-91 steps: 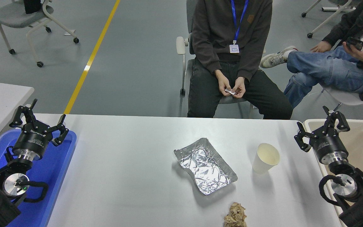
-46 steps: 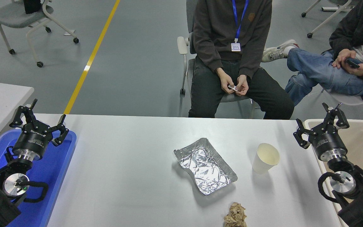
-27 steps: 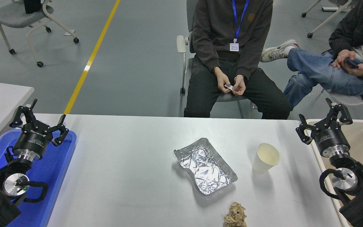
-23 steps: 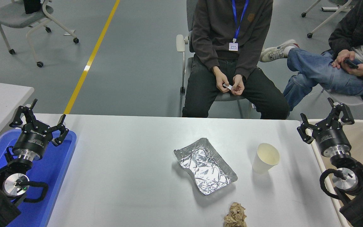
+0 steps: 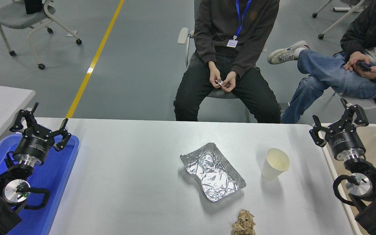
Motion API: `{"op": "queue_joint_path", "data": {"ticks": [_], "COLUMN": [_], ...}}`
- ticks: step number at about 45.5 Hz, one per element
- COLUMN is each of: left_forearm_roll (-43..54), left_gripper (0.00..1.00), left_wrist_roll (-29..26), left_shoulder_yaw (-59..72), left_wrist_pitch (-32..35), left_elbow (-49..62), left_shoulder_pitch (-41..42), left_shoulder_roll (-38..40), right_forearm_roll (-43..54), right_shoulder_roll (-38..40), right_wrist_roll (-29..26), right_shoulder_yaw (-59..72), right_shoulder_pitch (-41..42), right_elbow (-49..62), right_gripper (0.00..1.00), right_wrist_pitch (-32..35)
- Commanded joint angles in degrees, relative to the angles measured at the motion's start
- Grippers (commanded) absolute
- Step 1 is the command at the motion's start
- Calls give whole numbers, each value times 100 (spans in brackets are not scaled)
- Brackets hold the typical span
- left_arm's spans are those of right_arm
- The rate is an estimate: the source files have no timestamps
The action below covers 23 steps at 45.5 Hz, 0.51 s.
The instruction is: Clean the table surface
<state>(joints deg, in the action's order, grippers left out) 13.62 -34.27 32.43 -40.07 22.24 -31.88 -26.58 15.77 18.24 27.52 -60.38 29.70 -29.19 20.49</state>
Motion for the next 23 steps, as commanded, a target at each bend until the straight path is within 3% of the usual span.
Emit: {"op": "queue_joint_path", "data": {"ticks": [1,23], "left_forearm_roll": [0,0], "left_gripper": [100,100], "left_wrist_roll": [-1,-1], "left_shoulder_yaw": [1,1], "left_wrist_pitch": [-1,-1], "left_elbow": [0,0], "left_shoulder_pitch": [-3,-3], "left_shoulder_roll": [3,3], "right_forearm_roll": [-4,40], "right_shoulder_roll": [22,461], "right_wrist_roll": [8,-141], "right_shoulder_yaw": [106,1116], "right_shoulder_pitch": [18,141], "right_elbow": [36,-140], "right_gripper": [100,100], "right_wrist_pitch": [-36,-63]}}
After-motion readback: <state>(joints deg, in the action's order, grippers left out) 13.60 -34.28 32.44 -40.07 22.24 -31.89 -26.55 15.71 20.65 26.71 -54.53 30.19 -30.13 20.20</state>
